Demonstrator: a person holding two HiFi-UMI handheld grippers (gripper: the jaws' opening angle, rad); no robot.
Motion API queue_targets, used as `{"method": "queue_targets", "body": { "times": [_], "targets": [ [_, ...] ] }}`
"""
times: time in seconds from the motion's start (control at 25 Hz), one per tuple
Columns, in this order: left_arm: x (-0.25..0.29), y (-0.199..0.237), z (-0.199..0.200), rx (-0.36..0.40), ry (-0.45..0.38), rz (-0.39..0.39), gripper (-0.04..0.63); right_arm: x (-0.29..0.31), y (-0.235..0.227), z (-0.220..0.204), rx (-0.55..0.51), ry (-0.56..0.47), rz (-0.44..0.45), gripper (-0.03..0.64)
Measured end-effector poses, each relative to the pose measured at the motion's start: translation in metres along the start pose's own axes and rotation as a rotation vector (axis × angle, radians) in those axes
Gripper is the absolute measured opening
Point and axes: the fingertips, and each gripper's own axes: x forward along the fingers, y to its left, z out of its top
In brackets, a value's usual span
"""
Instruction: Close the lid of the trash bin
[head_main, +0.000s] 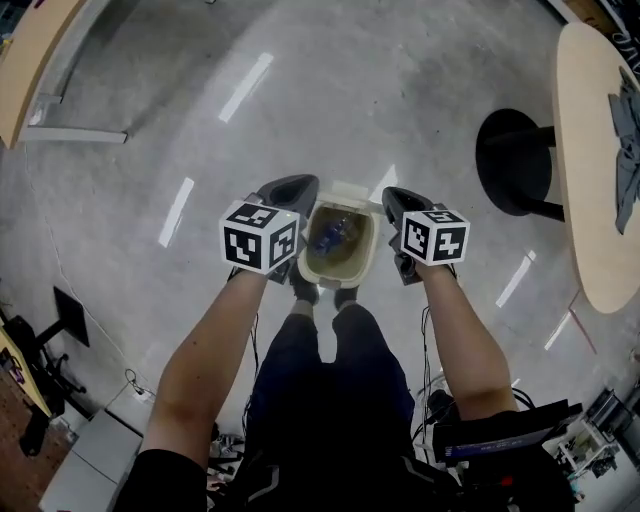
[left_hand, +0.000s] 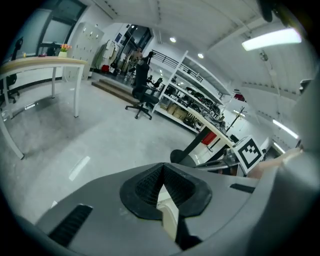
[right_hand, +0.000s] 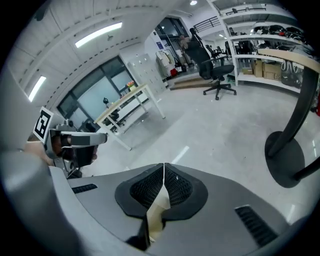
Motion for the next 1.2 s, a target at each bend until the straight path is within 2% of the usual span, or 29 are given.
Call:
{"method": "queue_targets", "body": {
  "times": [0.32, 0.48, 0.56, 0.68, 0.92, 1.2],
  "targets": [
    [0.019, -0.001, -0.037, -0.025, 0.091, -0.006, 0.002, 0.013, -0.007, -0.036, 0.078, 0.068, 0.000, 0.011],
    [0.016, -0.006, -0.065, -0.041, 0.124, -0.008, 0.002, 0.007, 0.009, -0.064, 0.045, 0.127, 0.017, 0.011],
    [0.016, -0.009, -0.090, -0.068, 0.155, -0.005, 0.002, 0.005, 0.018, -0.095, 0.023, 0.179, 0.024, 0.009],
    [0.016, -0.009, -0.133, -0.063, 0.215, 0.027, 0.002, 0.008, 0.025, -0.145, 0.043, 0.241, 0.021, 0.011],
    [0.033, -0.004, -0.219, -0.111, 0.335, 0.013, 0.002, 0.034, 0.026, -0.223, 0.038, 0.333, 0.034, 0.011],
    [0.051, 0.009, -0.310, -0.100, 0.478, 0.010, 0.002, 0.063, 0.017, -0.276, 0.025, 0.373, 0.008, 0.009]
  ]
}}
